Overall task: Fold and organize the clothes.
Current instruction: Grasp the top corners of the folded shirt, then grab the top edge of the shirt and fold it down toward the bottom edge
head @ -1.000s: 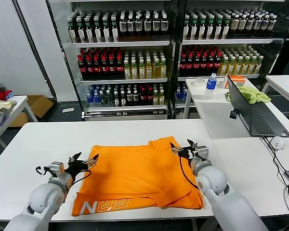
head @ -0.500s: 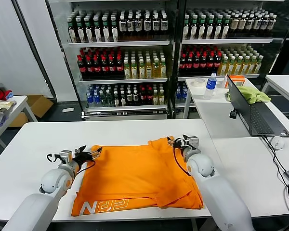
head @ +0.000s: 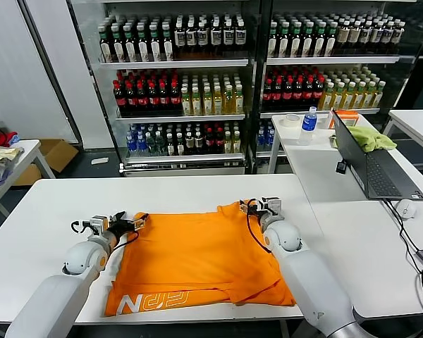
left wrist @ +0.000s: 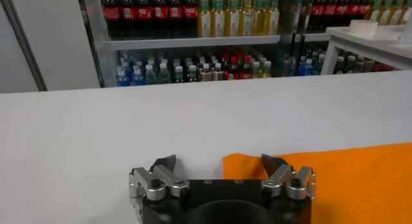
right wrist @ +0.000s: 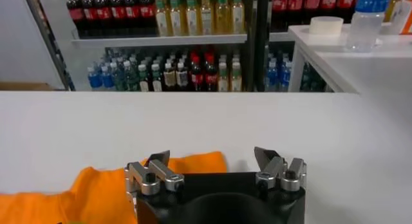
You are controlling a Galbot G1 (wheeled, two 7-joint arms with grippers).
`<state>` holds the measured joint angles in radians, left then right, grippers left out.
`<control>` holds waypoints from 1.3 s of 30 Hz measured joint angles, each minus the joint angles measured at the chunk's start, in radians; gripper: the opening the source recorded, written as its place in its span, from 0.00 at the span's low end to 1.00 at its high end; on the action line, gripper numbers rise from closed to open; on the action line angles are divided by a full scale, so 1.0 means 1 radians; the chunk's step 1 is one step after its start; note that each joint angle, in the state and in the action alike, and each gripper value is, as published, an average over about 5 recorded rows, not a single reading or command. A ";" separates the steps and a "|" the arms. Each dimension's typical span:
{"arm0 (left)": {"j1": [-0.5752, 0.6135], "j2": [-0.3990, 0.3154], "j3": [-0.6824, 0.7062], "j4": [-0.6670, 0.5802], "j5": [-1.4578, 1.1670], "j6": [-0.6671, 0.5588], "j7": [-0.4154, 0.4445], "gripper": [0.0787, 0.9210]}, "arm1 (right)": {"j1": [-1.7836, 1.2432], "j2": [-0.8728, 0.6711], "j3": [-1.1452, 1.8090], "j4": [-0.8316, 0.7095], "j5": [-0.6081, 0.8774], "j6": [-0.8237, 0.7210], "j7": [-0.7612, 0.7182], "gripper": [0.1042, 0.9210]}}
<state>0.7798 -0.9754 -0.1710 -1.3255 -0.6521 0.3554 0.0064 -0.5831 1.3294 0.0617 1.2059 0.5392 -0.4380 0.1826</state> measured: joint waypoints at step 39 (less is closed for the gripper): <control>0.132 0.049 -0.064 -0.155 -0.042 -0.049 0.031 0.01 | -0.151 -0.103 0.013 0.304 0.038 -0.009 0.014 0.01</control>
<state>0.9119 -0.9263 -0.2346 -1.4809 -0.6945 0.3063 0.0377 -0.7338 1.2260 0.0747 1.5095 0.5776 -0.4474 0.1966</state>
